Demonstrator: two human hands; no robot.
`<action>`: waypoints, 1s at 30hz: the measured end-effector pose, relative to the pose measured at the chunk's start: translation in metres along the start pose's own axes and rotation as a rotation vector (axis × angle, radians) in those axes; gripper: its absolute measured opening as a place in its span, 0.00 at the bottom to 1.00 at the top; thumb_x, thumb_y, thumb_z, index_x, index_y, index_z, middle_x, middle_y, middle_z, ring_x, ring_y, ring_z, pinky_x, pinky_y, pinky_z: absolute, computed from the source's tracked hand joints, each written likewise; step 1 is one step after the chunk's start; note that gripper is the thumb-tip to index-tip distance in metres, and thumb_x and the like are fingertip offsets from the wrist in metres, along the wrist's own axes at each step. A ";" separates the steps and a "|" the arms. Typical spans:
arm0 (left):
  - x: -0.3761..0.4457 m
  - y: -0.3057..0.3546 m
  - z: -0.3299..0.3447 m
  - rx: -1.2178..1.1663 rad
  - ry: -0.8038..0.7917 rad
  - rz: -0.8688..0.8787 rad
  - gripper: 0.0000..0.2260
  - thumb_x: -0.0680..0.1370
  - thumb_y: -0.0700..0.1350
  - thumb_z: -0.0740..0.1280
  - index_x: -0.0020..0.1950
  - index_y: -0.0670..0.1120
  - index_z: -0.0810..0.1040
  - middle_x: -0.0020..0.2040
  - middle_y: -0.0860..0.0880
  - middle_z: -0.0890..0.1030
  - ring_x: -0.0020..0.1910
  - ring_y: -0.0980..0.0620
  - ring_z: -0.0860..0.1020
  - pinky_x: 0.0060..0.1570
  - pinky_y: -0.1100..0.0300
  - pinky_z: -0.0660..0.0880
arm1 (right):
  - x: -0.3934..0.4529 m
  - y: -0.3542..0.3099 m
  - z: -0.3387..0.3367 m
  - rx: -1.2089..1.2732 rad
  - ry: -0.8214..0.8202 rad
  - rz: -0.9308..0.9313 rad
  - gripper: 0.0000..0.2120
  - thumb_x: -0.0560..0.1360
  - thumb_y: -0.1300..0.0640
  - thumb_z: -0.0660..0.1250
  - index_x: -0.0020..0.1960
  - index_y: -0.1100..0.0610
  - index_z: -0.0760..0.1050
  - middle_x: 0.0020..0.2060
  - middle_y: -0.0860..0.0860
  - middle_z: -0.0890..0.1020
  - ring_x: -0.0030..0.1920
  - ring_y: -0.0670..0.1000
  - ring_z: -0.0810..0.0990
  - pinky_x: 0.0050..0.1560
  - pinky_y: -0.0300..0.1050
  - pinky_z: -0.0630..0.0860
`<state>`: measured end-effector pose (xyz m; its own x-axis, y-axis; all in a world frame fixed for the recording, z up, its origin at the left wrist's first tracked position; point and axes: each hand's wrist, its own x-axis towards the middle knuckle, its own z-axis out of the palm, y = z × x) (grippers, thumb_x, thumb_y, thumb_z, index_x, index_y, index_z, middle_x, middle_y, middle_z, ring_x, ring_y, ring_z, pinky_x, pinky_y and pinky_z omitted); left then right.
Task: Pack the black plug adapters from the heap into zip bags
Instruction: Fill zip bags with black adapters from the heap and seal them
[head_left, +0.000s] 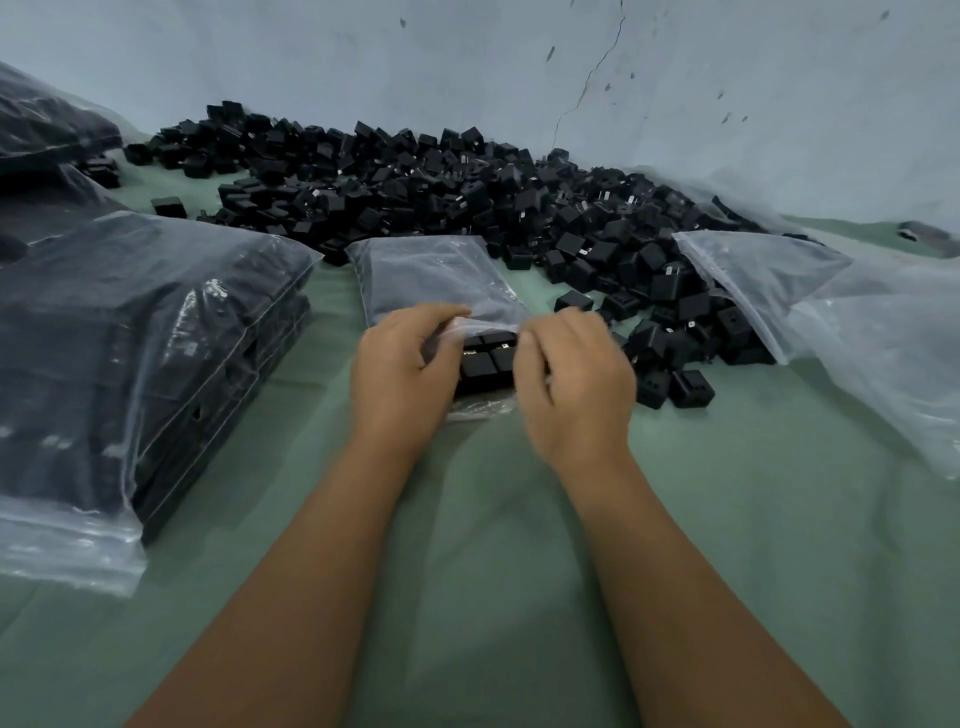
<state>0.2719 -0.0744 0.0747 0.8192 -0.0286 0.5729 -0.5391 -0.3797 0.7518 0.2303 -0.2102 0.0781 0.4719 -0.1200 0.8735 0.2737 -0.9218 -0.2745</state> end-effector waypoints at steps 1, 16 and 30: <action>0.000 -0.001 0.000 -0.013 -0.015 -0.034 0.13 0.74 0.46 0.64 0.53 0.49 0.85 0.48 0.54 0.84 0.49 0.54 0.80 0.53 0.55 0.76 | 0.000 0.005 -0.003 -0.008 0.056 0.094 0.11 0.75 0.59 0.58 0.42 0.61 0.78 0.38 0.54 0.77 0.40 0.55 0.73 0.39 0.50 0.71; 0.000 -0.003 0.000 -0.075 -0.104 -0.197 0.11 0.73 0.51 0.63 0.47 0.54 0.85 0.40 0.59 0.84 0.44 0.58 0.81 0.49 0.52 0.79 | -0.004 0.055 -0.006 -0.427 -0.168 0.597 0.18 0.74 0.66 0.63 0.60 0.51 0.76 0.56 0.52 0.72 0.57 0.55 0.67 0.55 0.45 0.61; 0.006 -0.009 0.002 -0.280 -0.083 -0.324 0.06 0.75 0.42 0.69 0.46 0.51 0.86 0.42 0.54 0.85 0.46 0.54 0.83 0.52 0.49 0.80 | -0.006 -0.014 0.006 0.295 -0.162 0.143 0.12 0.66 0.65 0.69 0.50 0.59 0.79 0.47 0.51 0.73 0.45 0.46 0.75 0.46 0.37 0.75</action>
<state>0.2824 -0.0730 0.0710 0.9615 -0.0282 0.2735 -0.2749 -0.1163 0.9544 0.2288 -0.1948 0.0745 0.6431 -0.1581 0.7493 0.4144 -0.7509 -0.5142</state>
